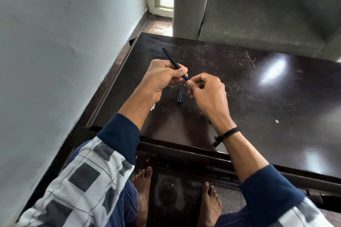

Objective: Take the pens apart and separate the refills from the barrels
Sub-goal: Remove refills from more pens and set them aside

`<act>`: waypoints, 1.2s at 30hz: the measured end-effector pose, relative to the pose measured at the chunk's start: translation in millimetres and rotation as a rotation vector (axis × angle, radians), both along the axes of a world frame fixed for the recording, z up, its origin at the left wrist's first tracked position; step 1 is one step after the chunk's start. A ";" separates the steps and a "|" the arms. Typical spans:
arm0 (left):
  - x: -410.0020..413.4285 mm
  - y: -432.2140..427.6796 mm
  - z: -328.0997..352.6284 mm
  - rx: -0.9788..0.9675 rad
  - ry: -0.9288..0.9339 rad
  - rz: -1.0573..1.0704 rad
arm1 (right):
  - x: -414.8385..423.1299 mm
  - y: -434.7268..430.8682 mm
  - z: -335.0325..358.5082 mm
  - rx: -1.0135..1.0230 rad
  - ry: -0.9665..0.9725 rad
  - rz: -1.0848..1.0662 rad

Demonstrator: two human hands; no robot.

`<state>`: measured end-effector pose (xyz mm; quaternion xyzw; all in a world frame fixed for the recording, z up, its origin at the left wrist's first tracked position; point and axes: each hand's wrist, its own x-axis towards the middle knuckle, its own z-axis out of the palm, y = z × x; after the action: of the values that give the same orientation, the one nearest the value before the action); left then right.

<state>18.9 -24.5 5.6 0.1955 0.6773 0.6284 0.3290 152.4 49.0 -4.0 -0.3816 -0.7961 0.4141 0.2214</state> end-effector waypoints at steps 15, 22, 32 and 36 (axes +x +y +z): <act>-0.7 0.5 -1.0 0.000 -0.002 0.007 | 0.8 -1.6 -0.6 0.061 -0.007 0.037; 1.2 0.9 -0.6 -0.002 -0.001 0.001 | -1.0 0.3 -2.8 0.003 -0.014 0.023; 4.2 1.1 2.2 0.002 -0.007 0.007 | -0.3 1.0 -2.6 0.021 -0.017 0.004; 3.6 0.6 2.7 0.000 0.002 0.008 | -1.1 -0.9 -0.7 0.018 0.001 0.031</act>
<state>22.4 -23.9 8.3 0.1934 0.6783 0.6294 0.3261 151.4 48.1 -4.6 -0.3672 -0.8054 0.4106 0.2189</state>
